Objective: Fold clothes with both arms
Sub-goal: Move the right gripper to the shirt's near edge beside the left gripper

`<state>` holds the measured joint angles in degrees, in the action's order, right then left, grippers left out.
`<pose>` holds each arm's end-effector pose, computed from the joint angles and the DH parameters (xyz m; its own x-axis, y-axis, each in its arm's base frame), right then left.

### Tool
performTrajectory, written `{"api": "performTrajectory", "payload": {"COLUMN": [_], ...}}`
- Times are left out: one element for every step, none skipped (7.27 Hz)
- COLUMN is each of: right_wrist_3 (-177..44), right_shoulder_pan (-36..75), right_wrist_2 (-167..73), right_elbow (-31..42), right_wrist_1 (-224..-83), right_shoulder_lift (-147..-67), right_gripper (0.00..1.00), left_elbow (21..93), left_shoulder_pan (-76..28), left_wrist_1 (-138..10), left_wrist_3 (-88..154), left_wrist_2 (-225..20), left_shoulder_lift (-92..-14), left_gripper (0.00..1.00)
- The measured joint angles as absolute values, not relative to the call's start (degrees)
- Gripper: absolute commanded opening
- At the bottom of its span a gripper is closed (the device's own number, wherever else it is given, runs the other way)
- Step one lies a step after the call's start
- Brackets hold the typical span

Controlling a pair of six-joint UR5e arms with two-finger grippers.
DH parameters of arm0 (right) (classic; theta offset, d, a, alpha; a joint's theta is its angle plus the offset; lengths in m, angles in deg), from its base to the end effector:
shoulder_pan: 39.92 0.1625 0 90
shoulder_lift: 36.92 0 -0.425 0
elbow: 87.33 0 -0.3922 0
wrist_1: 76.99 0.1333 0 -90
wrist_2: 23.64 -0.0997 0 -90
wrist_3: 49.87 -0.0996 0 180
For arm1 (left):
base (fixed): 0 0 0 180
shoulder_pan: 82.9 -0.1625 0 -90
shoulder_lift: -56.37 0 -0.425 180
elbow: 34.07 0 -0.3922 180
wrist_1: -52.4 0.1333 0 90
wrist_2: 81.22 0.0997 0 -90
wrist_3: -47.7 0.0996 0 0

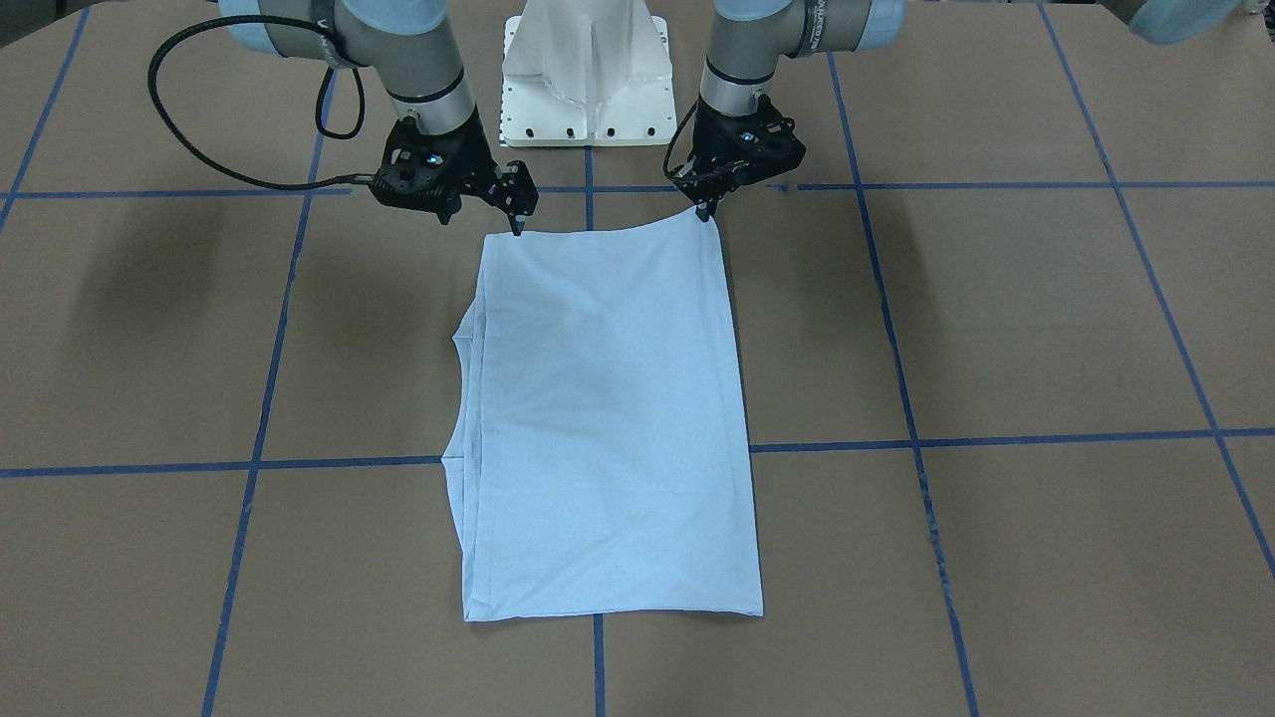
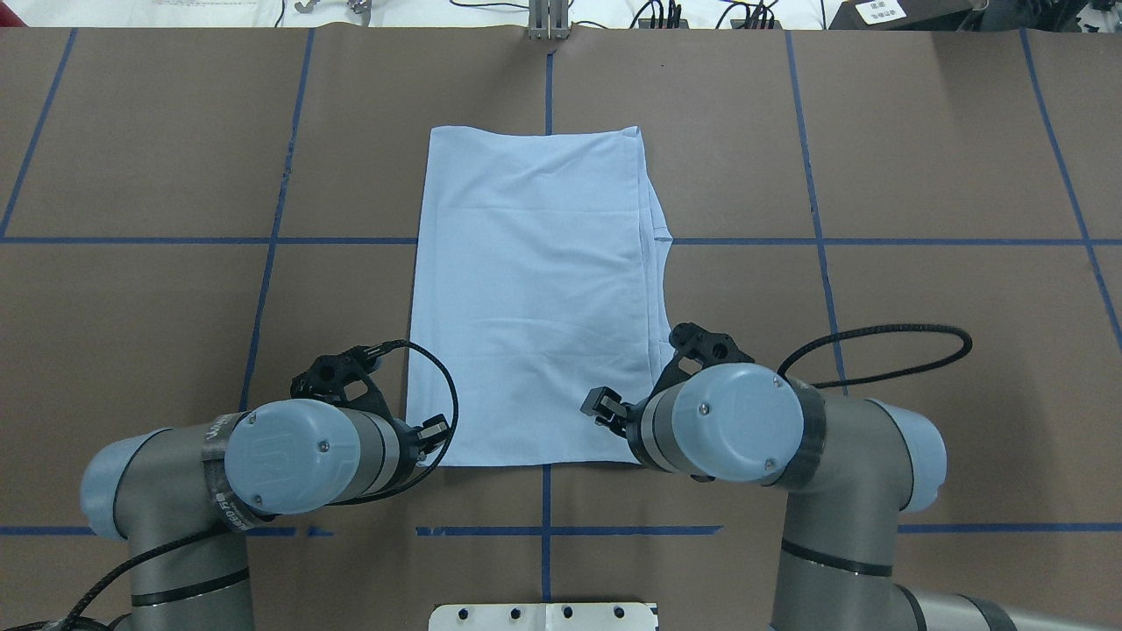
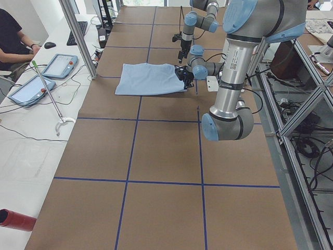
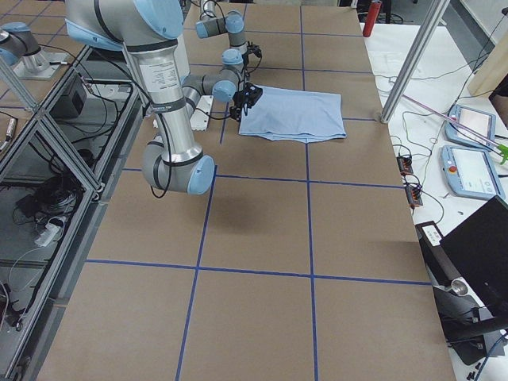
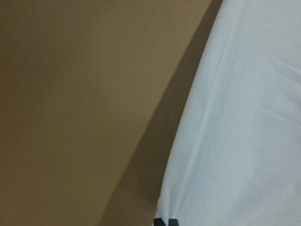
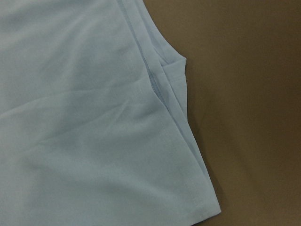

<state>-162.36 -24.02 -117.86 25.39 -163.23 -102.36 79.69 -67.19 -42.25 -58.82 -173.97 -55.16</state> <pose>-0.5258 -0.2808 0.2458 0.4753 0.5320 0.7007 -0.4329 0.8348 -0.3402 0.5160 -0.2787 0.2668 0.5271 -0.4433 -0.7250 0.4016 0.8818 -0.2472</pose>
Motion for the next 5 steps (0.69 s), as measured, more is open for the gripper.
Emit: {"api": "performTrajectory", "payload": {"right_wrist_3": [-168.22, -171.42, -172.9, -173.67, -173.99], "right_shoulder_pan": [-25.78, -26.39, -26.26, -25.79, -25.2], "right_wrist_2": [-115.52, -114.45, -114.0, -113.9, -113.89], "right_elbow": [24.72, 23.61, 22.38, 21.48, 20.93], "right_wrist_1": [-162.23, -161.9, -161.87, -162.03, -162.28], "right_shoulder_lift": [-102.72, -102.75, -102.65, -102.51, -102.41], "right_gripper": [1.0, 1.0, 1.0, 1.0, 1.0], "left_elbow": [79.48, 79.33, 79.24, 79.16, 79.12], "left_shoulder_pan": [-67.22, -67.27, -67.3, -67.38, -67.52], "left_wrist_1": [-42.32, -42.38, -42.43, -42.48, -42.49], "left_wrist_3": [-58.82, -58.82, -58.82, -58.82, -58.82], "left_wrist_2": [-174.0, -174.02, -174.03, -174.03, -174.03], "left_shoulder_lift": [-55.16, -55.16, -55.19, -55.39, -55.7], "left_gripper": [0.0, 0.0, 0.0, 0.0, 0.0]}}
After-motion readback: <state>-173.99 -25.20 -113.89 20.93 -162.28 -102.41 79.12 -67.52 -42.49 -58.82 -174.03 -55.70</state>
